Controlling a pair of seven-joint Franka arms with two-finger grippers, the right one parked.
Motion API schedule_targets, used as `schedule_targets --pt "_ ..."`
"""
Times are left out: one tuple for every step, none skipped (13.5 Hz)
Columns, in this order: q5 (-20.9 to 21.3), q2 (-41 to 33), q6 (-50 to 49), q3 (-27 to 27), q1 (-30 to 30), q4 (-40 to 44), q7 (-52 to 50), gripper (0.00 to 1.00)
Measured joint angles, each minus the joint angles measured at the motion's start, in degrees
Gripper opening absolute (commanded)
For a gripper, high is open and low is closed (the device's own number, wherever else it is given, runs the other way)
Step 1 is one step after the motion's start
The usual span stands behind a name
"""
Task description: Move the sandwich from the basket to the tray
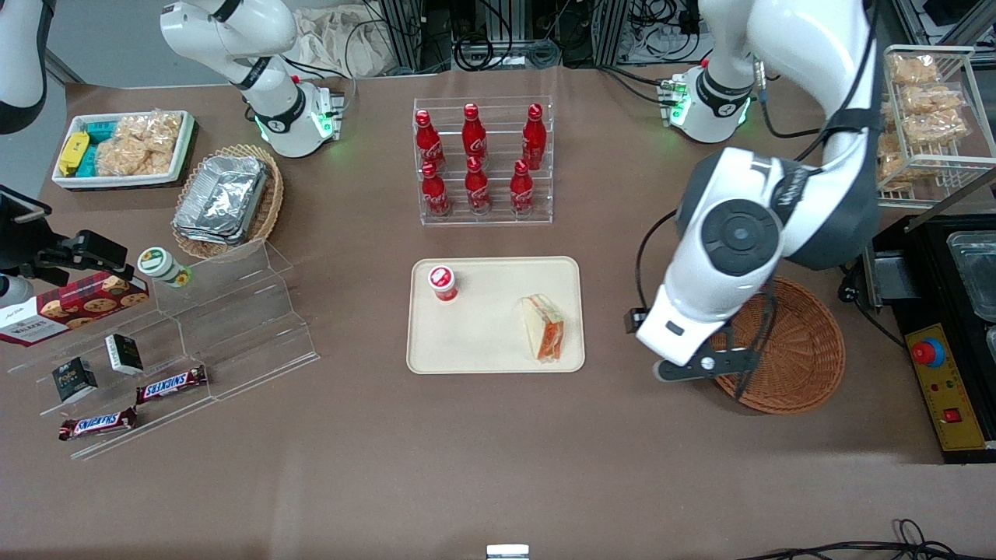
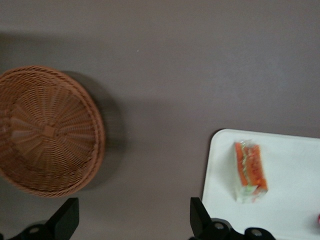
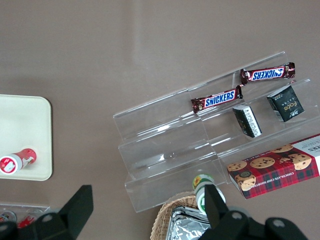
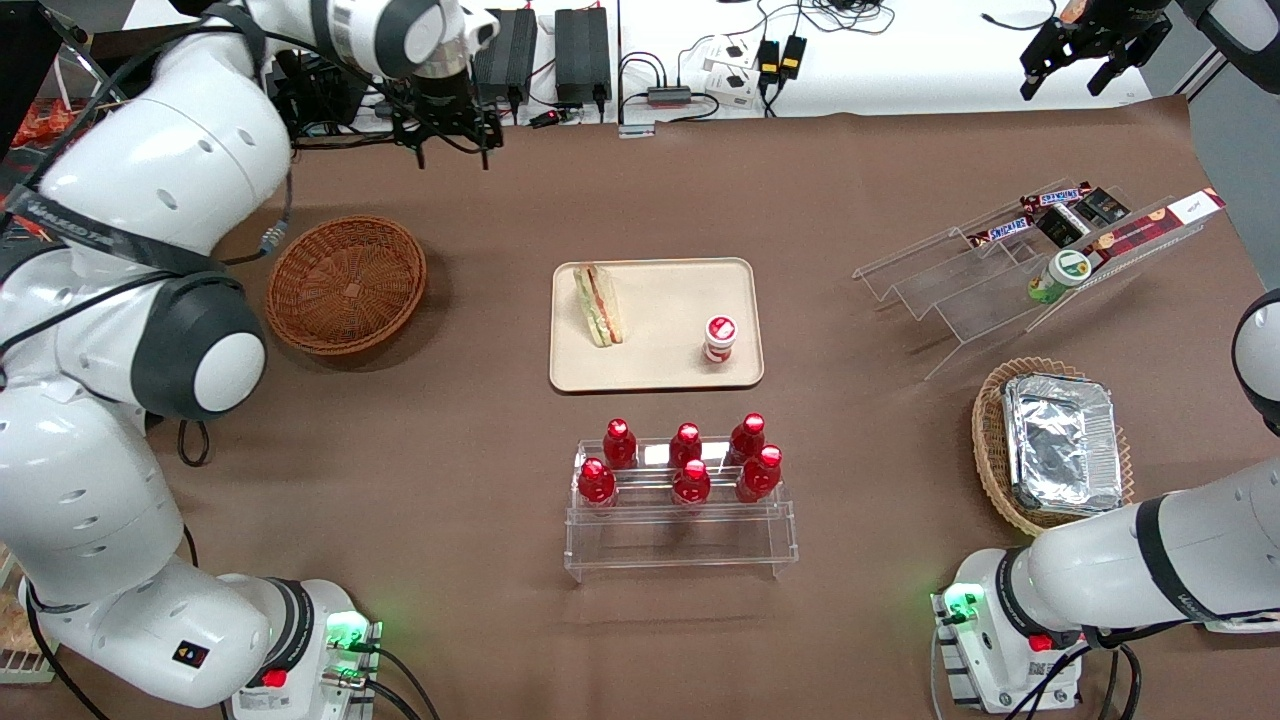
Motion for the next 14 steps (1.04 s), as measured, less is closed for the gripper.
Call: schedule_targets --pt "0.0 -1.1 -1.52 0.01 1.31 0.0 1.74 1.0" --pt "-0.01 -2.21 -2.97 0.03 2.67 -0.01 3.11 1.0" --pt "-0.02 -3.28 -4.32 0.04 3.99 -0.02 4.26 1.0" --pt "-0.02 -4.22 -5.6 0.04 5.11 -0.03 5.27 1.0" --pt "-0.02 -5.07 -6.7 0.04 6.18 -0.06 6.58 1.0" --pt "-0.02 -5.86 -7.73 0.04 7.4 -0.07 8.51 1.0" --pt "-0.02 -6.63 -8.71 0.06 8.66 -0.08 10.45 1.0" --pt "-0.02 -7.4 -9.71 0.07 10.07 -0.08 12.19 1.0" --pt "-0.02 -8.17 -10.52 0.06 11.66 -0.09 14.1 1.0" --pt "-0.02 -8.9 -10.97 0.03 13.39 -0.1 16.31 1.0" --pt "-0.03 -9.57 -11.3 -0.01 15.27 -0.14 18.79 1.0" --pt "-0.03 -10.08 -11.68 -0.05 17.12 -0.16 21.39 1.0" --pt "-0.05 -10.53 -11.92 -0.14 18.92 -0.18 24.1 1.0" --pt "-0.09 -10.96 -12.0 -0.55 20.69 -0.19 26.27 1.0"
